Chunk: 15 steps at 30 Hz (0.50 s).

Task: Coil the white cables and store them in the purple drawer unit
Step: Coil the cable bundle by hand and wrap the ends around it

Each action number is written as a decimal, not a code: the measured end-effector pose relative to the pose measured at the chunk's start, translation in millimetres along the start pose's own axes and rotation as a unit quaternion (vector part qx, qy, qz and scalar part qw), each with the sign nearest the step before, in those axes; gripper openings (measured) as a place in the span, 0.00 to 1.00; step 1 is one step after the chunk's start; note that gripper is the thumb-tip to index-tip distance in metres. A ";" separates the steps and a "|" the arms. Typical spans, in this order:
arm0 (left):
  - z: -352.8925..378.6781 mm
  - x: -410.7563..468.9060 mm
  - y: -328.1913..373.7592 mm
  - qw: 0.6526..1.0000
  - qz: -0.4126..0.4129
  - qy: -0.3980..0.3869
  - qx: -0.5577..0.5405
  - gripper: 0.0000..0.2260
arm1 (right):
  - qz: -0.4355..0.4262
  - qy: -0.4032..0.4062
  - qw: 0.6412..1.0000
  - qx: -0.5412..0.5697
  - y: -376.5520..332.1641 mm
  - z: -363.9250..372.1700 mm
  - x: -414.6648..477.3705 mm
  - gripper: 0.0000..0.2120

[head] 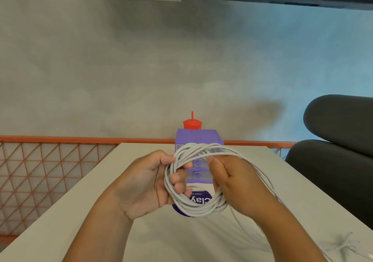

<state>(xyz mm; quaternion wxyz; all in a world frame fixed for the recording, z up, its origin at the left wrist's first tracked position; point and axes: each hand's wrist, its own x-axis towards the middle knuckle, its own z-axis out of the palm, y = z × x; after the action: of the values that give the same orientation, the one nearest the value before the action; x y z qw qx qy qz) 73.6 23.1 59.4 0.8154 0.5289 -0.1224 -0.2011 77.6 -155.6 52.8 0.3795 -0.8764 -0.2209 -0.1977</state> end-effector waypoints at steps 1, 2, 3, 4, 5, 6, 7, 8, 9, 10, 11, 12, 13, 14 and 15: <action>-0.9 0.3 -0.5 1.000 -0.011 -0.021 -0.005 0.11 | 0.003 -0.015 1.000 0.001 1.7 -1.0 -0.1 0.22; -1.2 1.2 -1.1 0.999 -0.018 -0.043 -0.018 0.09 | 0.004 -0.026 1.000 0.002 3.4 -1.7 -0.1 0.21; -0.4 2.4 -1.7 0.997 -0.021 -0.057 -0.036 0.10 | 0.001 -0.031 1.000 0.002 5.4 -2.0 0.2 0.20; 1.4 4.1 -2.7 0.996 -0.019 -0.056 -0.060 0.11 | -0.003 -0.032 0.999 0.003 7.8 -2.3 0.6 0.20; 4.8 4.9 -3.6 0.995 -0.014 -0.047 -0.083 0.11 | -0.005 -0.033 0.999 0.011 10.3 -2.7 1.0 0.20; 8.9 5.7 -4.7 0.994 -0.003 -0.032 -0.102 0.10 | -0.006 -0.037 0.999 0.029 12.4 -3.1 1.4 0.21; 14.6 5.4 -5.1 0.993 0.010 -0.019 -0.118 0.08 | -0.005 -0.044 0.998 0.048 14.2 -3.4 1.7 0.21; 20.0 5.2 -5.3 0.991 0.022 -0.011 -0.132 0.07 | -0.003 -0.053 0.997 0.064 15.5 -3.8 2.0 0.21; 24.7 4.7 -5.5 0.989 0.029 -0.008 -0.145 0.07 | 0.000 -0.065 0.995 0.071 15.7 -4.7 2.1 0.20; 28.1 5.0 -6.2 0.988 0.035 -0.001 -0.152 0.05 | 0.003 -0.074 0.995 0.072 16.4 -5.5 2.4 0.20; 30.0 5.8 -7.5 0.987 0.038 0.018 -0.154 0.04 | 0.009 -0.079 0.994 0.072 16.2 -6.4 2.7 0.21; 29.7 7.6 -8.9 0.987 0.041 0.045 -0.148 0.06 | 0.017 -0.082 0.993 0.078 16.7 -7.6 2.6 0.22; 29.6 8.9 -9.9 0.987 0.044 0.073 -0.136 0.08 | 0.025 -0.090 0.991 0.099 16.9 -9.8 2.0 0.21; 29.3 10.4 -10.9 0.987 0.049 0.101 -0.119 0.10 | 0.028 -0.108 0.985 0.132 18.0 -13.0 1.1 0.19; 29.2 11.8 -11.5 0.985 0.055 0.128 -0.098 0.12 | 0.026 -0.135 0.977 0.163 18.4 -17.4 -0.5 0.17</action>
<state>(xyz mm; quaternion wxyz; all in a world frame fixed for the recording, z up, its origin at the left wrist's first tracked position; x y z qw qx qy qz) 69.8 -10.3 60.8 0.8820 0.4603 -0.0258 -0.0974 83.9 -180.1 52.9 0.4895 -0.8266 -0.2761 -0.0289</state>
